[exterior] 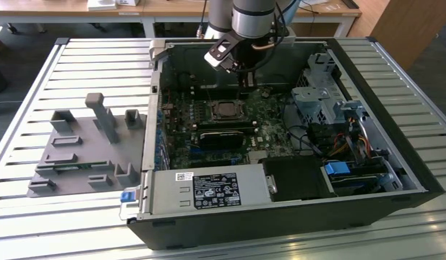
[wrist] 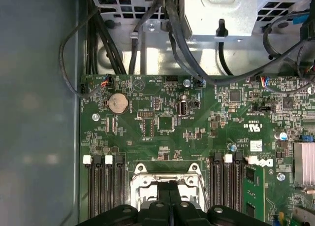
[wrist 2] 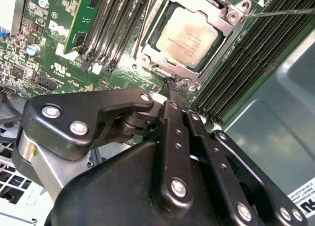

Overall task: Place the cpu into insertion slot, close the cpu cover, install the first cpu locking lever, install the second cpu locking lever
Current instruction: 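Close the cpu cover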

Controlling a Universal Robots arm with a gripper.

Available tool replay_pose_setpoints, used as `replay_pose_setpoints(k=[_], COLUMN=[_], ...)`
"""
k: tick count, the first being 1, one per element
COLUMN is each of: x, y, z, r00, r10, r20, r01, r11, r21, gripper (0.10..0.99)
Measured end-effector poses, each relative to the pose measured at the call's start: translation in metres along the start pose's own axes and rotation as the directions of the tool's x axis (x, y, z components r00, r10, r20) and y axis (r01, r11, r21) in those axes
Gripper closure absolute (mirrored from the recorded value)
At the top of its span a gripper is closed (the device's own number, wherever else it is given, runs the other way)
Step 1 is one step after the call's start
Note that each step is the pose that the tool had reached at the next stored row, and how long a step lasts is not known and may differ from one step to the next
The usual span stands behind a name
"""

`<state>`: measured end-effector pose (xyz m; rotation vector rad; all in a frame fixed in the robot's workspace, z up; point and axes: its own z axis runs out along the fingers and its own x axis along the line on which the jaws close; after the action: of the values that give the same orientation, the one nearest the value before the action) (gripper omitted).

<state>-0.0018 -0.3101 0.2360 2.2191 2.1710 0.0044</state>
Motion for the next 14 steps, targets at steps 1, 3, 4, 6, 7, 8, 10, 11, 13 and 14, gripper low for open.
replay_pose_setpoints(k=[1, 3, 4, 6, 7, 8, 10, 11, 13, 14], x=[0.0000, -0.0001, -0.0001, -0.0001, -0.0001, -0.0002, -0.0003, -0.0003, -0.0004, -0.0004], y=[-0.0010, -0.0036, -0.0051, -0.0077, -0.0090, -0.0108, -0.0143, -0.0155, -0.0182, -0.0193], z=[0.0000, 0.0001, 0.0001, 0.0001, 0.0001, 0.0001, 0.0000, 0.0000, -0.0002, -0.0002], r00=[1.0000, 1.0000, 1.0000, 1.0000, 1.0000, 1.0000, 1.0000, 1.0000, 1.0000, 1.0000], r10=[0.000, 0.000, 0.000, 0.000, 0.000, 0.000, 0.000, 0.000, 0.000, 0.000], r20=[0.0000, -0.0001, 0.0000, -0.0001, -0.0001, -0.0001, -0.0001, -0.0001, 0.0000, -0.0001], r01=[0.000, 0.000, 0.000, 0.000, 0.000, 0.000, 0.000, 0.000, 0.000, 0.000], r11=[1.0000, 1.0000, 1.0000, 1.0000, 1.0000, 1.0000, 1.0000, 1.0000, 1.0000, 1.0000], r21=[0.000, 0.000, 0.000, 0.000, 0.000, 0.000, 0.000, 0.000, 0.000, 0.000], gripper=[0.980, 0.980, 0.980, 0.980, 0.980, 0.980, 0.980, 0.980, 0.980, 0.980])
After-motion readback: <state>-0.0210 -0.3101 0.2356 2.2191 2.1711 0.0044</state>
